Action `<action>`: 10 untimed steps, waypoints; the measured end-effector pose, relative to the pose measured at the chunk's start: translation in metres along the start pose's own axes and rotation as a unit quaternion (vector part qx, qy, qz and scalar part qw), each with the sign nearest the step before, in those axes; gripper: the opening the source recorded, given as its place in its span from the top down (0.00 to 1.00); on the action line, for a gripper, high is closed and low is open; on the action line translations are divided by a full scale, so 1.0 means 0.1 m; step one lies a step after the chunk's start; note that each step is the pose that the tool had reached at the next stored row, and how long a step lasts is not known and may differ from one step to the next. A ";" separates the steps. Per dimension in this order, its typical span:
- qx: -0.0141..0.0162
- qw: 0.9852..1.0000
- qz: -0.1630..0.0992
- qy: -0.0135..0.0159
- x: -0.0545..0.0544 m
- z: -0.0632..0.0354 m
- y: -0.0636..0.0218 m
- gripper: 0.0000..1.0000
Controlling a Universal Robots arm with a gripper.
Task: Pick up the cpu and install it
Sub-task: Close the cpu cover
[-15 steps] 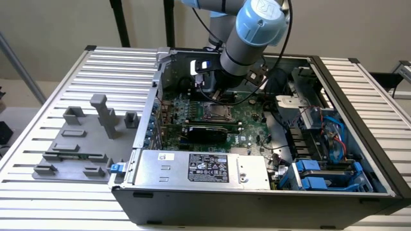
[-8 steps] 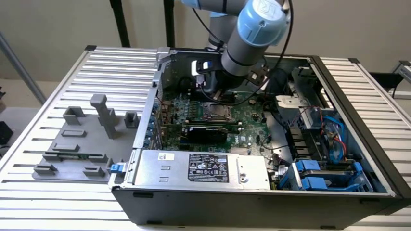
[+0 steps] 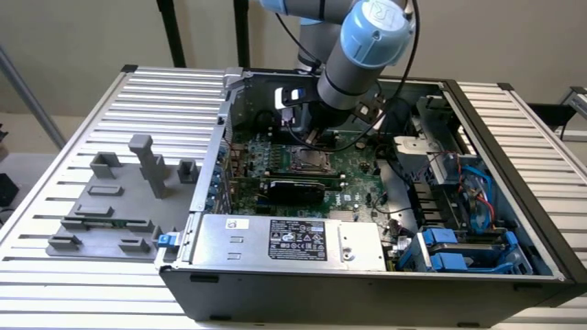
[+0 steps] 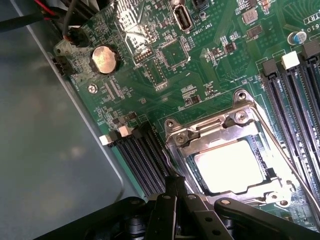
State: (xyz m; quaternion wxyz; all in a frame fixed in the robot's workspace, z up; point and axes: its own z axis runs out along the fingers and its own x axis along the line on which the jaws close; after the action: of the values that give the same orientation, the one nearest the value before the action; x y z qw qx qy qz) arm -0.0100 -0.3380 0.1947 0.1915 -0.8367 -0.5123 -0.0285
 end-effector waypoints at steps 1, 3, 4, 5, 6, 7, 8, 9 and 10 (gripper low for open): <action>0.000 1.000 0.000 0.000 0.00 0.003 0.001 0.89; 0.000 1.000 0.000 0.000 0.00 0.009 0.003 0.89; 0.000 1.000 0.000 -0.001 0.00 0.012 0.004 0.89; 0.000 1.000 0.000 -0.001 0.00 0.016 0.005 0.89; 0.000 1.000 0.000 -0.001 -0.01 0.019 0.007 0.89; 0.000 1.000 0.000 -0.001 -0.01 0.022 0.008 0.89; 0.000 1.000 0.000 -0.001 -0.01 0.026 0.009 0.89; 0.000 1.000 0.000 -0.001 -0.01 0.029 0.010 0.89; 0.000 1.000 0.000 -0.001 -0.01 0.031 0.011 0.89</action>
State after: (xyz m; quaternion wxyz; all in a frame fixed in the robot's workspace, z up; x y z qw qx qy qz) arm -0.0098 -0.3380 0.1913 0.1908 -0.8369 -0.5123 -0.0279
